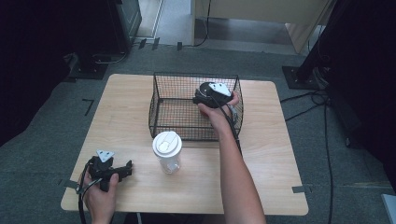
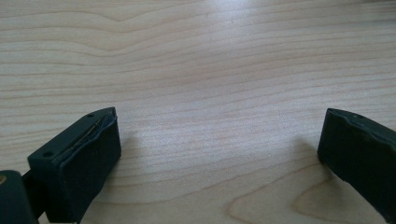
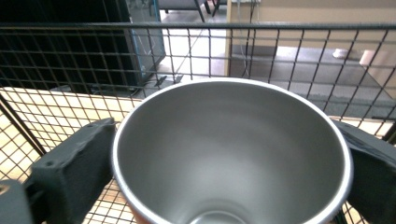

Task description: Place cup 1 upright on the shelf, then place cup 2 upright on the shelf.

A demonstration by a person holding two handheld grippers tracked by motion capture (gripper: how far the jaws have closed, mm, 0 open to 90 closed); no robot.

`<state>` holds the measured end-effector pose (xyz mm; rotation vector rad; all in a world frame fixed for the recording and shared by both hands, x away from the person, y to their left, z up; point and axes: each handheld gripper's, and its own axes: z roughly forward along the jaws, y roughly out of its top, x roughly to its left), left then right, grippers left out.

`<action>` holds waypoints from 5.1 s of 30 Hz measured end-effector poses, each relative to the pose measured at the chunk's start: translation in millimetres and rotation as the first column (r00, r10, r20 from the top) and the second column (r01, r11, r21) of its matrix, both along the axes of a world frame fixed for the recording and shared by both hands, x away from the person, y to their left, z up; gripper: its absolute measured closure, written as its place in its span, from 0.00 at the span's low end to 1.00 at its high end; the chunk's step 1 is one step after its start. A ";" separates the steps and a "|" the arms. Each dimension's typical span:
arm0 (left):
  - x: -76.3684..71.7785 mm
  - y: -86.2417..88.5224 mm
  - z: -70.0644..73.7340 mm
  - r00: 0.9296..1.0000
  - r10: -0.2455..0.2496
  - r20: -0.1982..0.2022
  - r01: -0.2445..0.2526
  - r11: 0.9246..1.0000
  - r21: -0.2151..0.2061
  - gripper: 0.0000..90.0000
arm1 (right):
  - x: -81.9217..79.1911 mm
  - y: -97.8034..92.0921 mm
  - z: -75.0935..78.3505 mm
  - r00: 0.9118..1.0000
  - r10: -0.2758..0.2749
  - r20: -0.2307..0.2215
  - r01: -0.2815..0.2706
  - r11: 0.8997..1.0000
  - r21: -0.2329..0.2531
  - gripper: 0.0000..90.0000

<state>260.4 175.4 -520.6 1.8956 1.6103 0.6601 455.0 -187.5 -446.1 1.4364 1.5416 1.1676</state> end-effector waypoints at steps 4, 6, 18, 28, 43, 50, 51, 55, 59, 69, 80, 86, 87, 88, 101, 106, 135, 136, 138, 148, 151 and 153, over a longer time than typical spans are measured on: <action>0.0 0.0 0.0 1.000 0.000 0.000 0.000 1.000 0.000 0.00 | -1.8 1.3 3.0 1.000 0.005 0.021 -0.005 1.000 -0.010 0.00; 0.0 -0.1 -0.1 1.000 0.001 0.001 -0.001 1.000 -0.001 0.00 | -2.4 1.5 3.9 1.000 0.007 0.026 -0.007 1.000 -0.008 0.00; 0.0 0.0 0.0 1.000 -0.001 0.000 0.001 1.000 0.000 0.00 | -9.0 -1.9 26.7 0.996 -0.006 0.091 0.007 1.000 -0.010 0.00; 0.5 -0.1 0.0 1.000 -0.002 0.000 0.002 1.000 -0.002 0.00 | -23.2 -7.6 44.9 0.992 0.009 0.129 -0.011 1.000 0.011 0.00; 0.5 0.0 0.1 1.000 -0.003 -0.002 0.003 1.000 0.000 0.00 | -67.1 -14.3 60.7 0.983 0.068 0.170 -0.074 0.997 0.028 0.00; 0.5 0.0 0.1 1.000 -0.003 -0.001 0.003 1.000 0.000 0.00 | -92.2 -15.5 62.9 0.978 0.102 0.183 -0.106 0.994 0.015 0.00; 0.5 0.0 0.1 1.000 -0.003 -0.002 0.003 1.000 0.000 0.00 | -95.7 -15.6 63.2 0.976 0.108 0.187 -0.112 0.994 0.011 0.00; 0.5 0.0 0.1 1.000 -0.003 -0.002 0.003 1.000 0.000 0.00 | -112.8 -14.9 62.9 0.973 0.130 0.193 -0.134 0.991 0.011 0.00; 0.5 0.0 0.1 1.000 -0.003 -0.001 0.003 1.000 0.000 0.00 | -123.8 -14.1 60.4 0.971 0.144 0.191 -0.148 0.989 0.007 0.00; 0.5 0.0 0.2 1.000 -0.004 -0.002 0.004 1.000 0.000 0.00 | -155.8 -16.3 45.8 0.965 0.183 0.187 -0.186 0.983 -0.004 0.00; 0.5 -0.1 0.0 1.000 -0.002 -0.001 0.002 1.000 -0.001 0.00 | -185.3 -13.2 33.3 0.956 0.230 0.183 -0.233 0.972 -0.003 0.00; 0.5 -0.2 -0.1 1.000 -0.002 0.001 0.002 1.000 -0.002 0.00 | -197.0 -9.6 22.2 0.953 0.253 0.168 -0.255 0.967 -0.005 0.00; 0.5 -0.2 -0.2 1.000 -0.002 0.001 0.002 1.000 -0.002 0.00 | -198.4 -9.2 20.2 0.952 0.258 0.165 -0.261 0.965 -0.007 0.00; 0.5 -0.2 -0.1 1.000 -0.002 0.001 0.002 1.000 -0.002 0.00 | -200.1 -8.7 18.2 0.952 0.261 0.161 -0.264 0.965 -0.005 0.00; 0.5 -0.2 -0.2 1.000 -0.002 0.002 0.002 1.000 -0.002 0.00 | -219.4 2.2 -2.2 0.935 0.329 0.133 -0.333 0.943 0.002 0.00; 0.5 -0.2 -0.2 1.000 -0.002 0.001 0.002 1.000 -0.002 0.00 | -225.6 9.1 -5.4 0.926 0.355 0.127 -0.360 0.933 0.016 0.00; 0.5 -0.1 -0.1 1.000 -0.002 0.000 0.002 1.000 -0.002 0.00 | -228.7 51.2 -21.6 0.876 0.472 0.102 -0.478 0.878 0.037 0.00; 0.5 -0.1 -0.1 1.000 -0.002 0.001 0.002 1.000 -0.002 0.00 | -228.2 52.6 -21.7 0.874 0.475 0.101 -0.480 0.876 0.038 0.00; 0.5 -0.1 -0.1 1.000 -0.002 0.000 0.002 1.000 -0.002 0.00 | -227.5 55.5 -21.9 0.872 0.478 0.100 -0.484 0.874 0.039 0.00; 0.5 -0.1 -0.1 1.000 -0.002 0.000 0.002 1.000 -0.002 0.00 | -220.2 70.2 -20.3 0.861 0.497 0.108 -0.504 0.863 0.048 0.00; 0.5 -0.1 -0.1 1.000 -0.002 0.001 0.002 1.000 -0.002 0.00 | -217.3 73.9 -19.3 0.859 0.501 0.107 -0.508 0.859 0.054 0.00; 0.5 -0.1 -0.1 1.000 -0.002 0.000 0.002 1.000 -0.002 0.00 | -215.5 76.5 -19.1 0.859 0.501 0.109 -0.508 0.860 0.050 0.00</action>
